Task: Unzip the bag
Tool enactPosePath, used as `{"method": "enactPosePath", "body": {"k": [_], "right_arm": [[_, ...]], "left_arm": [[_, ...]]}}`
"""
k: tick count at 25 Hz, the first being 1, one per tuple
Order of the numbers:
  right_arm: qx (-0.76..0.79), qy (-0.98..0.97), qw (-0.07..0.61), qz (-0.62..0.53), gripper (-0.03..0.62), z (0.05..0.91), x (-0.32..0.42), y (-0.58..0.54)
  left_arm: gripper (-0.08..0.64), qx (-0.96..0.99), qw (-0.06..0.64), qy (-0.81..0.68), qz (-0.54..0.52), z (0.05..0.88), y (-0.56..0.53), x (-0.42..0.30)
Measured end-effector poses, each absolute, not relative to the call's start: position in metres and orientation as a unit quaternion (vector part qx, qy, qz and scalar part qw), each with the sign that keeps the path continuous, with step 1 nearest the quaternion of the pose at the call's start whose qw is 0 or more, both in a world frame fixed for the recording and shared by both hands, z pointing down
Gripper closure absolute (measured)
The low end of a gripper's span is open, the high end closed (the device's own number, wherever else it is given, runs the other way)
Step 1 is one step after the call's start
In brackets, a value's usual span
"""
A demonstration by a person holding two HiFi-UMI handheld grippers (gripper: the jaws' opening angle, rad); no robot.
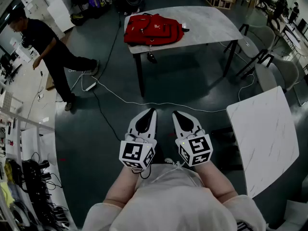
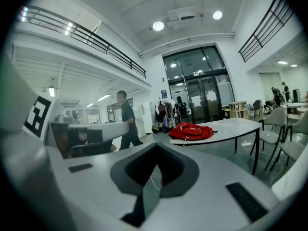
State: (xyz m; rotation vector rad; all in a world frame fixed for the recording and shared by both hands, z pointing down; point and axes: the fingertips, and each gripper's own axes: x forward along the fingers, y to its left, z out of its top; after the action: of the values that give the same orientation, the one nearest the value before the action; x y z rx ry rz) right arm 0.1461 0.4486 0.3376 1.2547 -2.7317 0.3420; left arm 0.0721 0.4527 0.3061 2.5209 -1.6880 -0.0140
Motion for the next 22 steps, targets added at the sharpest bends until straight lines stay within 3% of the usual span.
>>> {"method": "enactPosePath", "body": {"k": [22], "right_arm": [[0.447,-0.878,0.078,0.154,0.565,0.368,0.134,0.381]], "left_arm": [[0.537,0.837,0.07,-0.543,0.002,0.327,0.381,0.048]]}}
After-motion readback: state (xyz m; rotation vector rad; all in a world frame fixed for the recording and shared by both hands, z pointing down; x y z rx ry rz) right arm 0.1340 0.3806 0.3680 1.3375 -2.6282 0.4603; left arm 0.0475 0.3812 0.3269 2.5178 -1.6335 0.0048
